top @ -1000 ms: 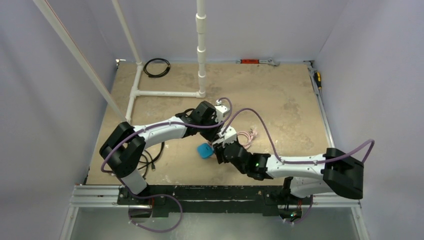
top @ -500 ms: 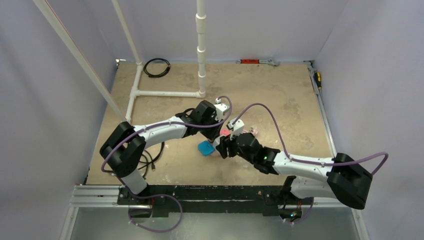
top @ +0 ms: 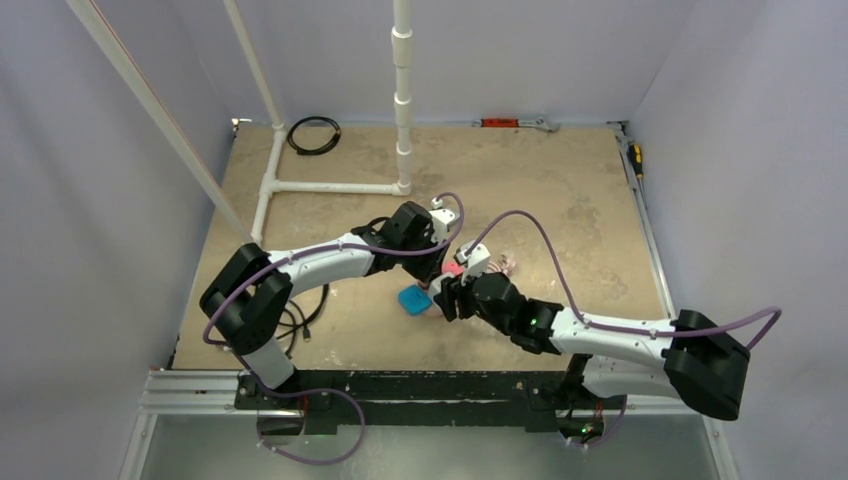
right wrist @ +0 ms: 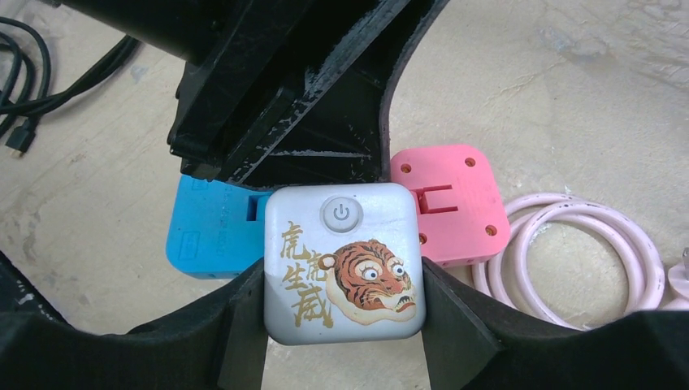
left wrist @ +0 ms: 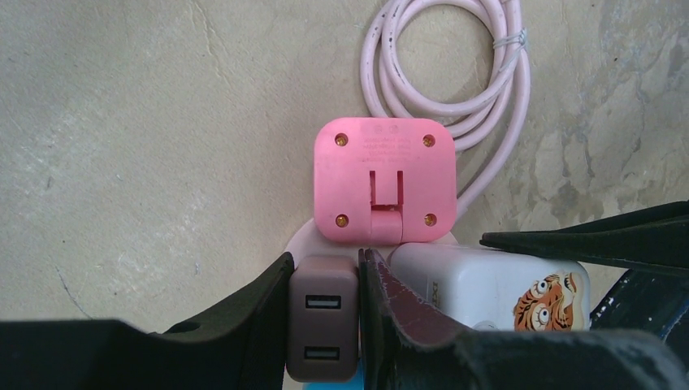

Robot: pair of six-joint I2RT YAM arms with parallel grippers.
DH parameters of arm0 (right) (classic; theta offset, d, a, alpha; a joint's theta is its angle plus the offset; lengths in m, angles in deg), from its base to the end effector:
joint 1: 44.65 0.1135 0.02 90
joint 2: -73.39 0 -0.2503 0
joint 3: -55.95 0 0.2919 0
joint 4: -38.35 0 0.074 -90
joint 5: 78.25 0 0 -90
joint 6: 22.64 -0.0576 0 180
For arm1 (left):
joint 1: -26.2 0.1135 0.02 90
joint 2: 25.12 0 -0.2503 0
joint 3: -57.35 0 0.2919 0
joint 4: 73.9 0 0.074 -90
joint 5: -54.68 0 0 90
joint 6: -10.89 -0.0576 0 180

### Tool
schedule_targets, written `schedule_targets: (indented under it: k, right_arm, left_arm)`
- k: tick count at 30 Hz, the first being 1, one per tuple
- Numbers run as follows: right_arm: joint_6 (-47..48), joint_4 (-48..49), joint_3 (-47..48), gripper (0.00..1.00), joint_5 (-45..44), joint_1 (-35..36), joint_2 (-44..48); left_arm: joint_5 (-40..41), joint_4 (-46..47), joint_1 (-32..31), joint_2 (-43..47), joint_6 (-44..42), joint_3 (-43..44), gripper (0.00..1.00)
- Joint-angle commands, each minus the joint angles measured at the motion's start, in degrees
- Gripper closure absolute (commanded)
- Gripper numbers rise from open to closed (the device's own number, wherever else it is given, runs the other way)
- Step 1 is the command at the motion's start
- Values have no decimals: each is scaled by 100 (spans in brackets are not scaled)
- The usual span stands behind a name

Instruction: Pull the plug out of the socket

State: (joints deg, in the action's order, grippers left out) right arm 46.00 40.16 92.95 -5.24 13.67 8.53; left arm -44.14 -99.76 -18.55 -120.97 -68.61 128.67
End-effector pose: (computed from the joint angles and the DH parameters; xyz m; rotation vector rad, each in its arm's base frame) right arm 0.1654 0.2360 0.1470 -0.4673 1.9997 0.5832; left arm 0.2740 -0.2840 0.1404 0.8132 2.4004 -0.5962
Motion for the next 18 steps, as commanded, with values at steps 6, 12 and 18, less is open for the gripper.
schedule_targets:
  k: [6,12,18]
  right_arm:
    - [160,-127,417,100,-2028,774,-112]
    - [267,-309,708,100,-2621,1177,-627]
    - [333,-581,1074,100,-3237,1555,-1239]
  left_arm:
    - [530,-885,171,-354,-154,-277,100]
    - [566,-892,172,-370,-160,-280,100]
    - [489,-886,171,-463,-145,-277,100]
